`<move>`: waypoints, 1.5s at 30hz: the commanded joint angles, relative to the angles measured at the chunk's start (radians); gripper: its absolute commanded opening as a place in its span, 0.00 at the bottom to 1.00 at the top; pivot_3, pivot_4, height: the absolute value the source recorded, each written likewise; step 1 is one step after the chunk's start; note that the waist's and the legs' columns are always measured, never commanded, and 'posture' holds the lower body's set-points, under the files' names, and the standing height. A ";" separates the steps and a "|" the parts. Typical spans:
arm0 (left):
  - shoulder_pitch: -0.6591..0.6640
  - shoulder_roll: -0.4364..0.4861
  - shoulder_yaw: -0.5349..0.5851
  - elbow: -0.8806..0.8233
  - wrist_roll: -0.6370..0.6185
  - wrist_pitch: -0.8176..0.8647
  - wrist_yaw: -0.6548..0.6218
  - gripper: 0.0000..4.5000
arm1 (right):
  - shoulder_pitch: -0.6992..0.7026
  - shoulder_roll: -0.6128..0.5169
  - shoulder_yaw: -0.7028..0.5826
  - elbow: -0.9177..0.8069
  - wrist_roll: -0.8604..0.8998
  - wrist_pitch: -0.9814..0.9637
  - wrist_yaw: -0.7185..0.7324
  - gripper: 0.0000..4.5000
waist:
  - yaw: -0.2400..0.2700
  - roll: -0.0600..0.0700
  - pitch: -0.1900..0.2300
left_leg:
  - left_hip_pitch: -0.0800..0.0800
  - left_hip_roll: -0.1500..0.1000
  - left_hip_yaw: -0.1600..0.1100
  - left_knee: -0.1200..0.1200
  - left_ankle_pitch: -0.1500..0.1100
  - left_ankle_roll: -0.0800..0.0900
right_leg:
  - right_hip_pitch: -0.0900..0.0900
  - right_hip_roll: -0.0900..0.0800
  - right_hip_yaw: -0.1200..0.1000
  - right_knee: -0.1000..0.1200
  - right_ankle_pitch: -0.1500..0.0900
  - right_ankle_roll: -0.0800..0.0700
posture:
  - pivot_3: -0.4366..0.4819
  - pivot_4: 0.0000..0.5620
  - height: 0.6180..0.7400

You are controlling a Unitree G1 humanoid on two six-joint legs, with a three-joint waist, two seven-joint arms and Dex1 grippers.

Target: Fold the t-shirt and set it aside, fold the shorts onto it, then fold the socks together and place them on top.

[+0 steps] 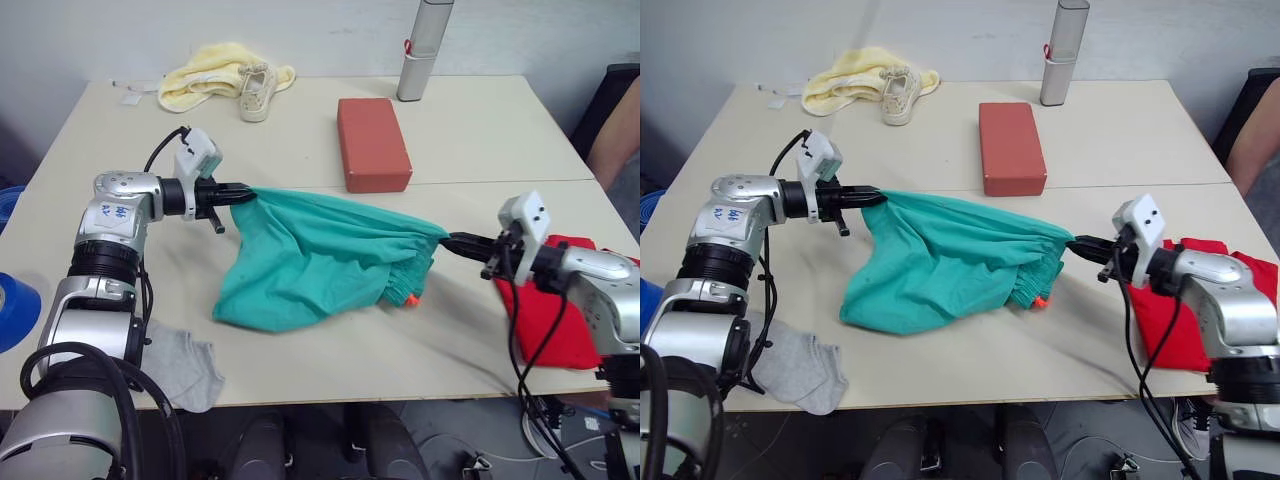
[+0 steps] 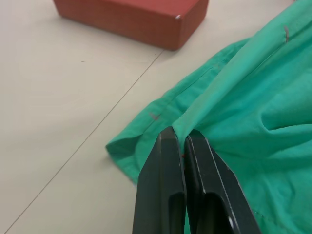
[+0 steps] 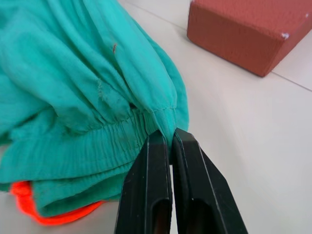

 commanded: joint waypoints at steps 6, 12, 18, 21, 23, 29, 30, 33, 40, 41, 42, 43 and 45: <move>0.011 -0.041 0.104 0.089 0.012 -0.189 0.145 0.21 | -0.042 0.023 -0.086 0.086 -0.088 -0.179 -0.106 0.30 | 0.000 0.000 0.000 | -0.006 -0.001 0.004 0.001 0.001 0.000 | -0.010 -0.001 0.001 0.009 0.000 0.000 | 0.48 0.27 1.00; 0.115 -0.013 0.229 -0.015 -0.076 -0.406 0.070 0.65 | 0.090 -0.023 -0.249 -0.073 0.080 -0.051 -0.038 0.78 | 0.001 0.000 0.000 | -0.006 0.001 0.005 0.001 0.001 -0.001 | -0.010 -0.002 0.001 0.010 0.000 0.000 | 0.48 0.27 1.00; 0.366 0.001 0.212 -0.457 -0.244 -0.282 -0.188 0.72 | 0.245 0.046 -0.272 -0.398 0.297 0.214 -0.150 0.99 | -0.007 0.000 0.000 | -0.004 0.002 0.006 0.001 0.001 -0.002 | -0.010 -0.005 0.002 0.009 0.000 0.000 | 0.48 0.27 1.00; 0.510 0.023 0.146 -0.654 -0.242 -0.231 -0.246 0.72 | 0.296 0.084 -0.221 -0.454 0.316 0.325 -0.228 0.99 | -0.008 0.001 -0.001 | 0.000 0.002 0.006 0.000 0.001 -0.002 | -0.008 -0.006 0.004 0.010 -0.001 -0.002 | 0.48 0.27 1.00; 0.558 0.012 0.126 -0.722 -0.242 -0.200 -0.226 0.72 | 0.306 0.109 -0.182 -0.474 0.312 0.346 -0.251 0.99 | -0.006 0.001 -0.001 | -0.001 0.001 0.006 0.000 0.001 -0.002 | -0.008 -0.007 0.005 0.009 -0.001 -0.002 | 0.48 0.27 1.00; 0.615 -0.069 0.113 -0.777 -0.254 -0.164 -0.151 0.72 | 0.280 0.223 -0.075 -0.490 0.171 0.010 -0.153 0.91 | 0.000 0.001 -0.001 | -0.001 -0.001 0.004 0.000 0.001 0.000 | -0.008 -0.009 0.005 0.010 -0.001 -0.002 | 0.48 0.27 1.00; 0.621 -0.081 0.117 -0.789 -0.261 -0.153 -0.137 0.72 | 0.277 0.249 -0.080 -0.485 0.176 -0.010 -0.161 0.86 | 0.000 0.001 -0.001 | -0.001 -0.001 0.004 0.000 0.001 0.000 | -0.008 -0.008 0.004 0.009 -0.001 -0.001 | 0.48 0.27 1.00; 0.630 -0.098 0.120 -0.813 -0.262 -0.128 -0.119 0.59 | 0.263 0.281 -0.072 -0.451 0.139 -0.107 -0.142 0.63 | 0.000 0.001 -0.001 | -0.002 -0.001 0.004 -0.001 0.001 -0.001 | -0.008 -0.005 0.003 0.009 -0.001 -0.001 | 0.48 0.27 1.00; 0.605 -0.195 0.060 -0.772 -0.101 -0.085 0.136 0.08 | 0.171 0.330 0.135 -0.308 -0.133 -0.216 -0.212 0.06 | -0.001 0.000 -0.001 | 0.000 -0.001 0.004 0.000 0.002 -0.001 | -0.007 -0.007 0.004 0.010 -0.001 -0.001 | 0.48 0.27 1.00; 0.600 -0.212 0.045 -0.755 -0.070 -0.080 0.176 0.01 | 0.162 0.330 0.174 -0.282 -0.179 -0.229 -0.213 0.00 | -0.001 0.000 -0.001 | -0.001 -0.001 0.004 0.000 0.002 -0.001 | -0.007 -0.007 0.004 0.009 -0.001 -0.001 | 0.48 0.27 1.00; 0.596 -0.224 0.036 -0.743 -0.048 -0.076 0.202 0.00 | 0.156 0.329 0.200 -0.264 -0.211 -0.240 -0.214 0.00 | 0.000 0.000 -0.001 | -0.001 -0.001 0.004 0.000 0.002 -0.001 | -0.007 -0.007 0.003 0.009 -0.001 -0.001 | 0.48 0.27 1.00; 0.594 -0.231 0.025 -0.733 -0.030 -0.058 0.223 0.00 | 0.151 0.332 0.218 -0.250 -0.226 -0.237 -0.212 0.00 | 0.000 0.000 -0.001 | -0.001 -0.001 0.004 0.000 0.002 -0.001 | -0.007 -0.008 0.003 0.009 -0.001 -0.001 | 0.48 0.27 1.00; 0.589 -0.232 0.006 -0.716 0.001 -0.033 0.245 0.00 | 0.142 0.342 0.221 -0.224 -0.242 -0.236 -0.227 0.00 | -0.001 0.000 -0.001 | -0.001 -0.001 0.004 0.000 0.002 -0.001 | -0.007 -0.008 0.002 0.009 -0.001 -0.001 | 0.48 0.27 1.00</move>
